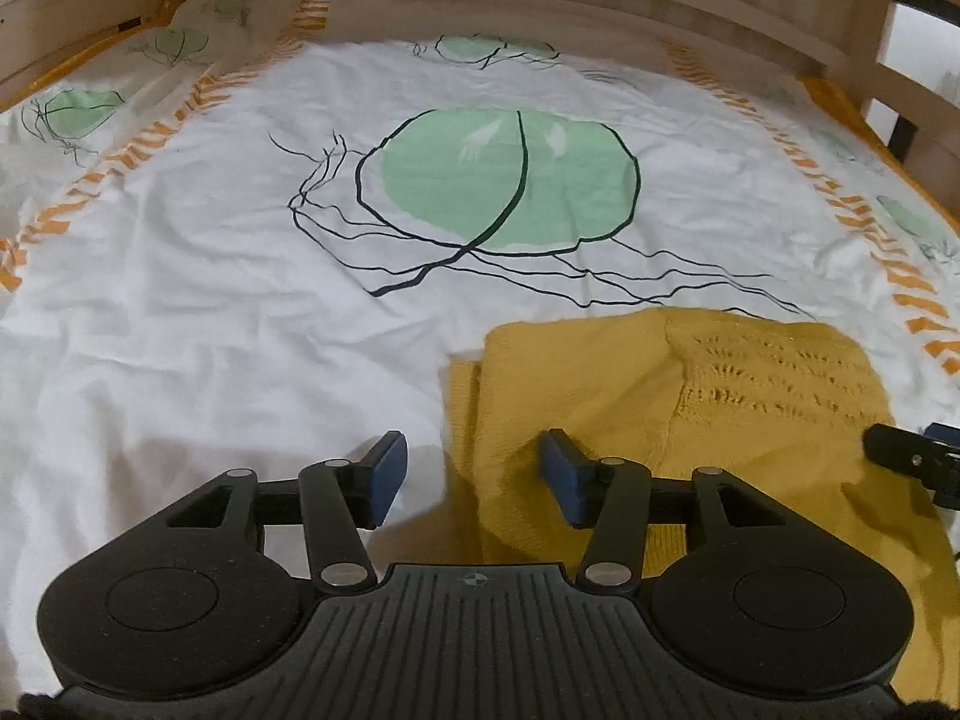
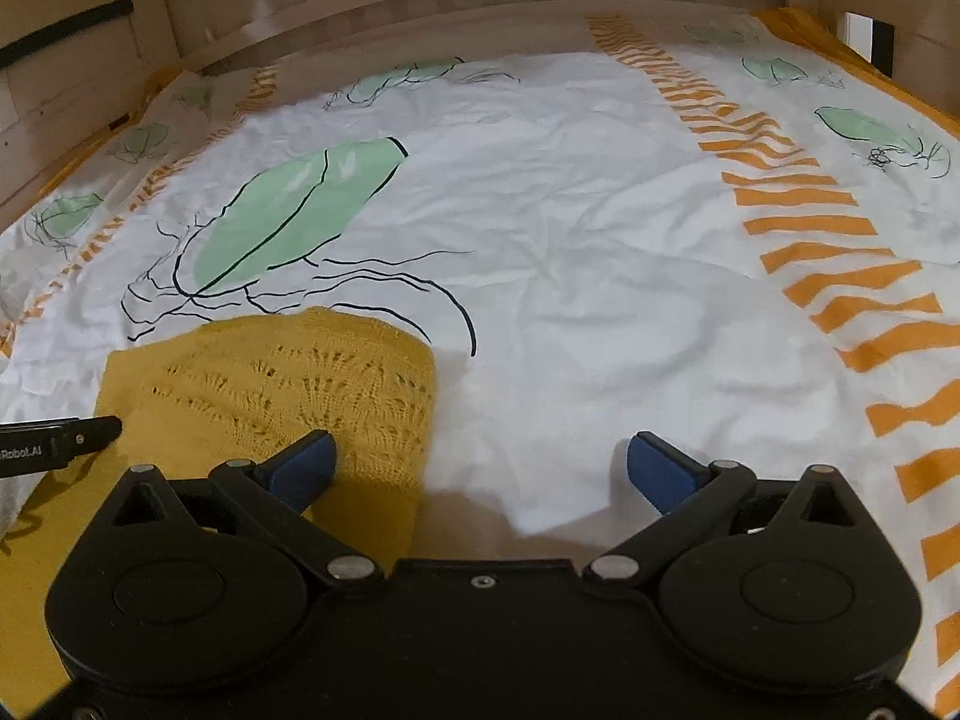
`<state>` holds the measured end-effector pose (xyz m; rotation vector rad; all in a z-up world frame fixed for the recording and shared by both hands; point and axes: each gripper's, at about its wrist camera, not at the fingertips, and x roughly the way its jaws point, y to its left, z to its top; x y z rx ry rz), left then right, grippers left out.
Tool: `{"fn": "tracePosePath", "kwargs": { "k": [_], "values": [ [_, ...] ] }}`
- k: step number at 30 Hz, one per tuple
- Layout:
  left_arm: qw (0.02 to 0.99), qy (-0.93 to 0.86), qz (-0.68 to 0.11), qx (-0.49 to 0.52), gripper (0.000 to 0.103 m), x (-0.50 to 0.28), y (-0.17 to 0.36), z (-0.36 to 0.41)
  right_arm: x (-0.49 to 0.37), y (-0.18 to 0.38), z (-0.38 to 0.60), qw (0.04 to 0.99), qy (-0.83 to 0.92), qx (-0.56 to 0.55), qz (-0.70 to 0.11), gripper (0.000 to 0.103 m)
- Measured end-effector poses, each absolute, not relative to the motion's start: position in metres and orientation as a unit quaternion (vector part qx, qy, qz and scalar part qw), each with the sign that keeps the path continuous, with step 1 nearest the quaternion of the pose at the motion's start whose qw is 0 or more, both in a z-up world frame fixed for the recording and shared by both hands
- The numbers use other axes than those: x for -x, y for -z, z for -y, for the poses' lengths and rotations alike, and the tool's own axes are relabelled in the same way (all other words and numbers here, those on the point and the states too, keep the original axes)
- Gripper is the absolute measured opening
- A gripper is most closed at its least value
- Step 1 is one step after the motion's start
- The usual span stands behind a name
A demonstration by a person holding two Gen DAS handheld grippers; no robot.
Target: Fold small clothes
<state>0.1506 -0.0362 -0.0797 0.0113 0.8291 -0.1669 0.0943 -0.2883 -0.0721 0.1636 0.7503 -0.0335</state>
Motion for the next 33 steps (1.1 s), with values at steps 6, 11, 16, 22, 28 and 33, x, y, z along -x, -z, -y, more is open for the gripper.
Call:
{"fn": "tracePosePath", "kwargs": {
  "k": [6, 11, 16, 22, 28, 33],
  "values": [
    [0.920, 0.060, -0.387, -0.016, 0.048, -0.127, 0.054, 0.030, -0.071, 0.045, 0.282, 0.939, 0.015, -0.055, -0.339, 0.103],
    [0.925, 0.033, -0.377, -0.043, 0.049, -0.094, 0.031, 0.027, -0.033, 0.018, 0.279, 0.948, 0.009, -0.063, -0.311, 0.103],
    [0.927, 0.011, -0.368, -0.065, 0.049, -0.058, 0.015, 0.027, 0.003, 0.001, 0.273, 0.951, -0.014, -0.081, -0.298, 0.103],
    [0.910, 0.048, -0.410, -0.034, 0.049, -0.037, 0.014, 0.023, 0.042, -0.011, 0.254, 0.953, -0.019, -0.058, -0.296, 0.102],
    [0.897, 0.056, -0.438, -0.026, 0.049, -0.018, 0.025, 0.025, 0.070, -0.015, 0.232, 0.952, 0.013, -0.026, -0.306, 0.102],
    [0.889, 0.055, -0.454, -0.022, 0.049, -0.006, 0.032, 0.024, 0.082, -0.008, 0.214, 0.949, 0.019, 0.022, -0.313, 0.102]
  ]
}}
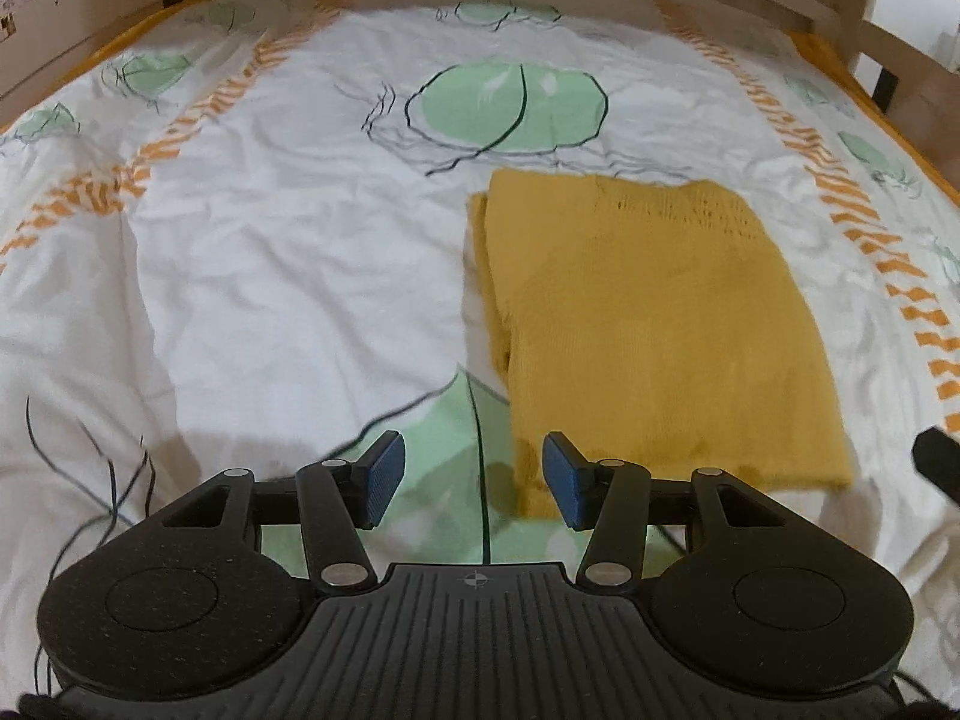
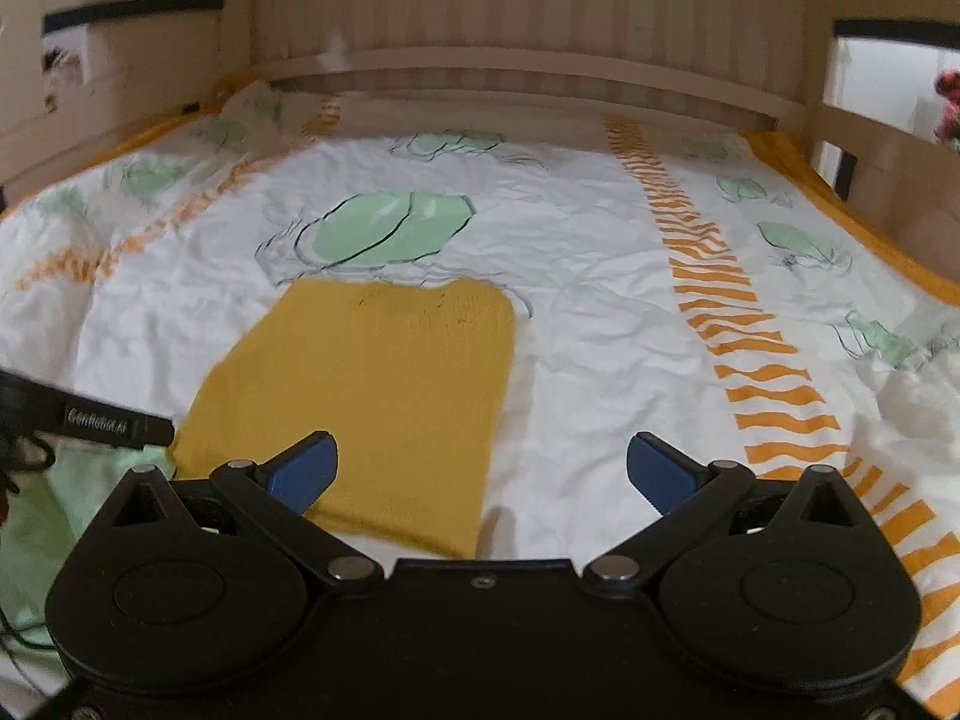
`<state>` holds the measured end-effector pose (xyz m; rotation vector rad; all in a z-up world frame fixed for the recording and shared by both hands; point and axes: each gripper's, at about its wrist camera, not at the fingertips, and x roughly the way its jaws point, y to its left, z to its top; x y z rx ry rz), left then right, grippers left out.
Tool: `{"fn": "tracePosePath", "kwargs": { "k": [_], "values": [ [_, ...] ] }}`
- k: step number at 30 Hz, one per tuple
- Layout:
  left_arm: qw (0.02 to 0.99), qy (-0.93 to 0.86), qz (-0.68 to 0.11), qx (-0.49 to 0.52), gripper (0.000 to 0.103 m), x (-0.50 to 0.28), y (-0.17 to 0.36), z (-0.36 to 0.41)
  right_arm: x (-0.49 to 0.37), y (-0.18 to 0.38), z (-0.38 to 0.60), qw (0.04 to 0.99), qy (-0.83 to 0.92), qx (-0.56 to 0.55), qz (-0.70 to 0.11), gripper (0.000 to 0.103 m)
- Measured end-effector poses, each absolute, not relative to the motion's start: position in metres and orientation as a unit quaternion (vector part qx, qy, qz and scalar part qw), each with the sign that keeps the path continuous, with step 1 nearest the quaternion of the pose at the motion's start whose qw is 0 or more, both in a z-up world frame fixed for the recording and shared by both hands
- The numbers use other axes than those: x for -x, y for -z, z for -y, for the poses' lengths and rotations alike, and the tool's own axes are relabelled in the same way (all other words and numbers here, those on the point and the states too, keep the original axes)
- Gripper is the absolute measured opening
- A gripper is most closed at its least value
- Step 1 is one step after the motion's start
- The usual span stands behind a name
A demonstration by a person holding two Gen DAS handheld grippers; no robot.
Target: Fold small clothes
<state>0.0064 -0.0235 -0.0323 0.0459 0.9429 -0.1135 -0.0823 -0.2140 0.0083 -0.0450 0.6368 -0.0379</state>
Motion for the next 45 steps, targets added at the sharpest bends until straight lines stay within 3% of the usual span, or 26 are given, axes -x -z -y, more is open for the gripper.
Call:
{"fn": "tracePosePath", "kwargs": {
  "k": [19, 45],
  "values": [
    [0.883, 0.053, -0.466, -0.028, 0.049, 0.015, 0.038, 0.019, 0.085, 0.017, 0.230, 0.925, 0.017, -0.093, -0.369, 0.102],
    [0.880, 0.058, -0.470, -0.030, 0.049, 0.027, 0.035, 0.019, 0.085, 0.014, 0.226, 0.928, 0.017, -0.075, -0.366, 0.102]
  ]
}}
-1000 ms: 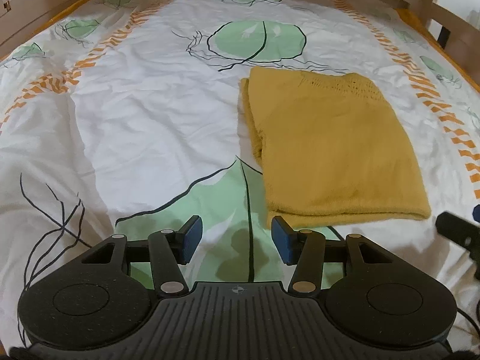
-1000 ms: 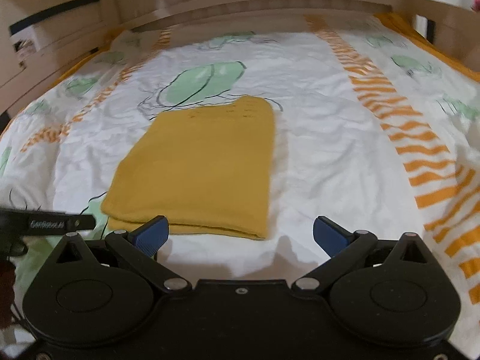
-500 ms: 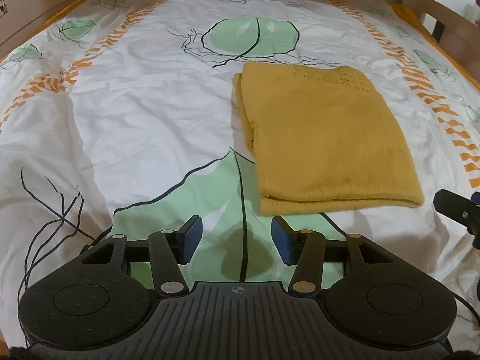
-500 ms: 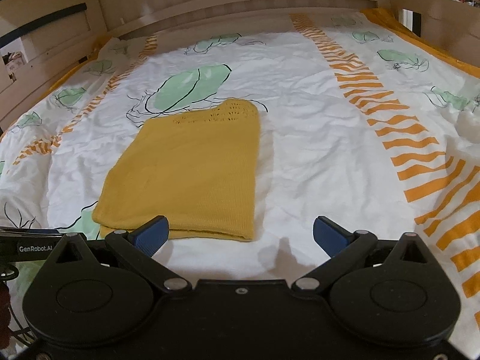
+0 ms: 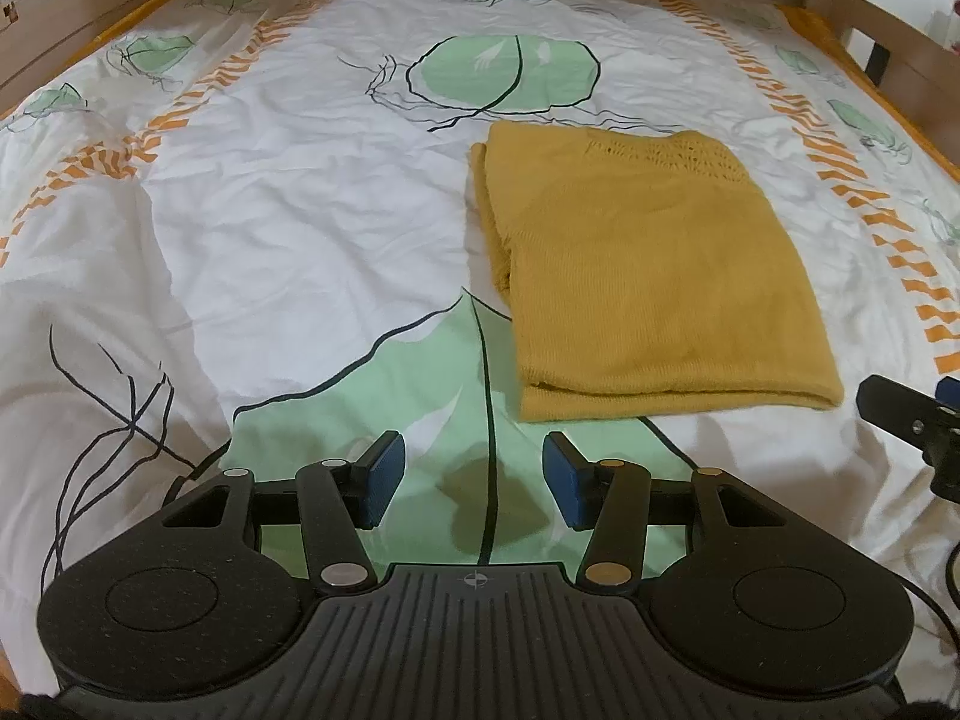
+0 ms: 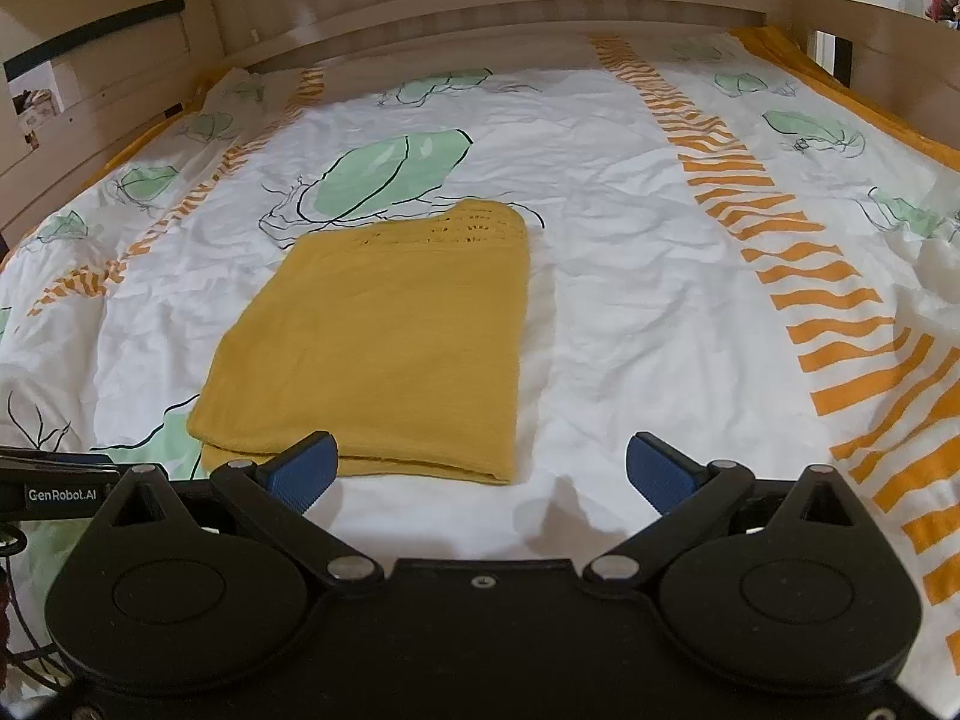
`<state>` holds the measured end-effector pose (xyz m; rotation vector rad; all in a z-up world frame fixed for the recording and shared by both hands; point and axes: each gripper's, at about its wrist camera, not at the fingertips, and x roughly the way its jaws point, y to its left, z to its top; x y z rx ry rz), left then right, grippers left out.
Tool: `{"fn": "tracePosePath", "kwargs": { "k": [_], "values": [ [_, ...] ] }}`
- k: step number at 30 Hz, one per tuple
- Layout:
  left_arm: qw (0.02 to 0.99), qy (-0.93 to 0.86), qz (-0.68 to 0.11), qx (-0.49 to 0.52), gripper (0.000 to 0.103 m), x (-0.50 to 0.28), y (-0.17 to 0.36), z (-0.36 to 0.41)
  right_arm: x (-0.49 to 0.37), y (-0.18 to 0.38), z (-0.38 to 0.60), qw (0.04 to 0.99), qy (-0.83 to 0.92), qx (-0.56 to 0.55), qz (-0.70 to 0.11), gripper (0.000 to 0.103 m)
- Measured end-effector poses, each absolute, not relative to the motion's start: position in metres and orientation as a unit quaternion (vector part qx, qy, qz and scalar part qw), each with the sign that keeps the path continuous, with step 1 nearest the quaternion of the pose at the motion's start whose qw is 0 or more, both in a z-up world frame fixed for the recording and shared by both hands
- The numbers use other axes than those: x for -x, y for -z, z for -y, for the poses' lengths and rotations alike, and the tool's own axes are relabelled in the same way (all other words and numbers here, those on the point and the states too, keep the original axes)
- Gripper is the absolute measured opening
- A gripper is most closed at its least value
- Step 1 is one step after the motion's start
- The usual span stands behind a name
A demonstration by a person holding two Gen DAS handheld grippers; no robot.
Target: Fold small clothes
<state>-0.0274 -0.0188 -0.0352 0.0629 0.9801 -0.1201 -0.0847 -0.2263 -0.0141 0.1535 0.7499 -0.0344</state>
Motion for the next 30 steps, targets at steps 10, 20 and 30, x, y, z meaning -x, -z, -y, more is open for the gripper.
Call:
{"fn": "tracePosePath", "kwargs": {
  "k": [10, 20, 30],
  "values": [
    [0.878, 0.059, -0.474, -0.027, 0.049, 0.0263, 0.0356, 0.0191, 0.0843, 0.0146, 0.2259, 0.927, 0.015, -0.076, -0.367, 0.102],
    [0.877, 0.062, -0.475, -0.029, 0.049, 0.0270, 0.0365, 0.0224, 0.0841, 0.0147, 0.2257, 0.927, 0.016, -0.078, -0.367, 0.102],
    [0.878, 0.067, -0.473, -0.025, 0.049, 0.0274, 0.0367, 0.0236, 0.0839, 0.0163, 0.2266, 0.925, 0.018, -0.083, -0.370, 0.102]
  ]
}}
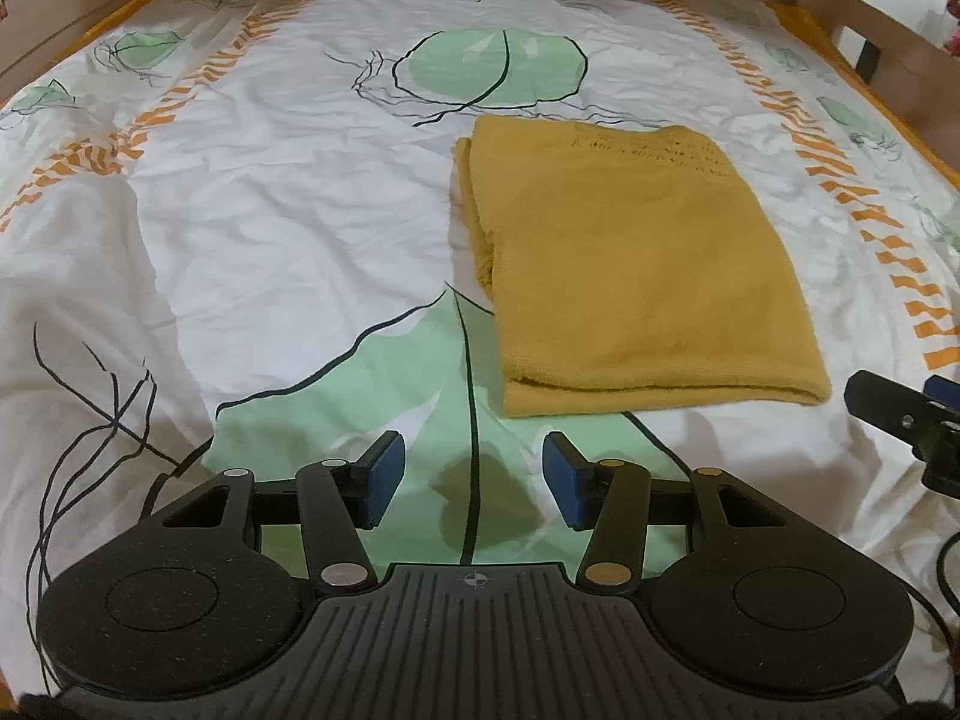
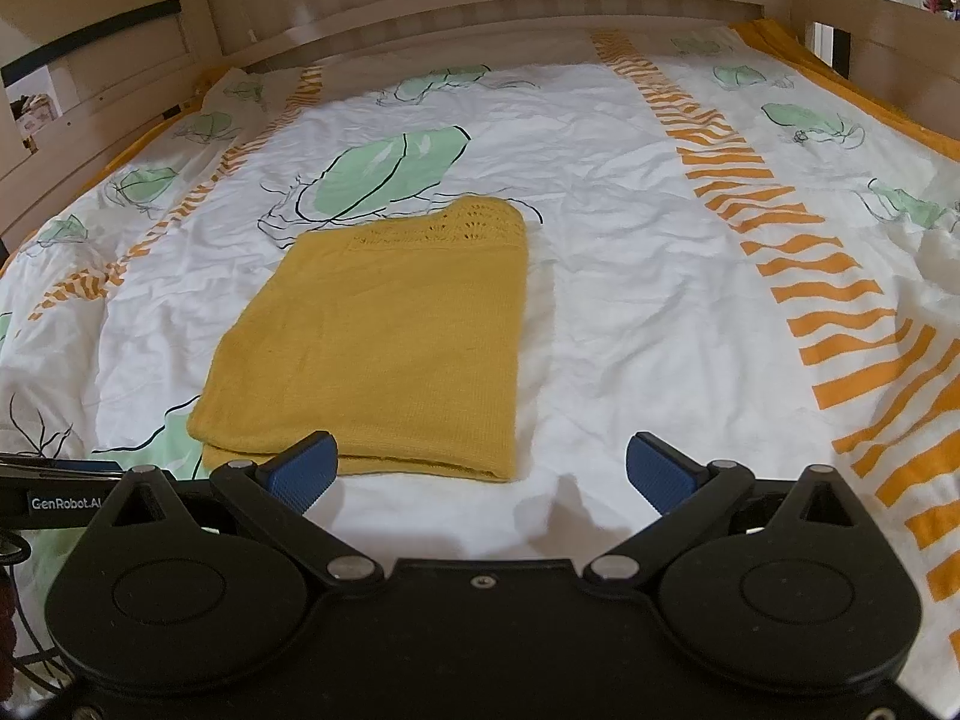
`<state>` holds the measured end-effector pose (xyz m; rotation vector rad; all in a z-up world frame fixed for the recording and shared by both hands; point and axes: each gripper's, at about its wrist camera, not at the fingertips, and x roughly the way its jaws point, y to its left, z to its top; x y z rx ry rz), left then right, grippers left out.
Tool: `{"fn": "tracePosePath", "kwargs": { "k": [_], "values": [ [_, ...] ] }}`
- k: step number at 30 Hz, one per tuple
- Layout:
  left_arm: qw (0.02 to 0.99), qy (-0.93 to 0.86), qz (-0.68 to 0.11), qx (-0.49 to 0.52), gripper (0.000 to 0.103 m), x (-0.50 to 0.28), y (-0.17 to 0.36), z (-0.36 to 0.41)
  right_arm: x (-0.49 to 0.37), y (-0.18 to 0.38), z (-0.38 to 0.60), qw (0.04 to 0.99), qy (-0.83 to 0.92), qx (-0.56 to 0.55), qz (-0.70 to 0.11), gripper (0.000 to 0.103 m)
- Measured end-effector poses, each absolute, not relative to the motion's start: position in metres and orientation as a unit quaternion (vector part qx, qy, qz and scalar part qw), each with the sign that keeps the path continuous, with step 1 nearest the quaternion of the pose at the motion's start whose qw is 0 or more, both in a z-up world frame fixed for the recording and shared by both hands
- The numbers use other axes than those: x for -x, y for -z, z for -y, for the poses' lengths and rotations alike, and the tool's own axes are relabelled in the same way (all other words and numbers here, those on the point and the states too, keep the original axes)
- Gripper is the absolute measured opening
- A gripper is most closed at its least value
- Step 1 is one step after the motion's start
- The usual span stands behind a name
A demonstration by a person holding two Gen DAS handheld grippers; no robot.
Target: Fold small clothes
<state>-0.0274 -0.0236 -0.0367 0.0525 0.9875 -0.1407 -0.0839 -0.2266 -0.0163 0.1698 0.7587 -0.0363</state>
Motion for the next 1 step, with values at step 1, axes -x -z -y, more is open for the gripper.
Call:
{"fn": "tracePosePath", "kwargs": {
  "k": [1],
  "values": [
    [0.878, 0.067, -0.473, -0.025, 0.049, 0.0275, 0.0363, 0.0237, 0.0836, 0.0167, 0.2269, 0.925, 0.018, -0.084, -0.371, 0.102]
  ]
}}
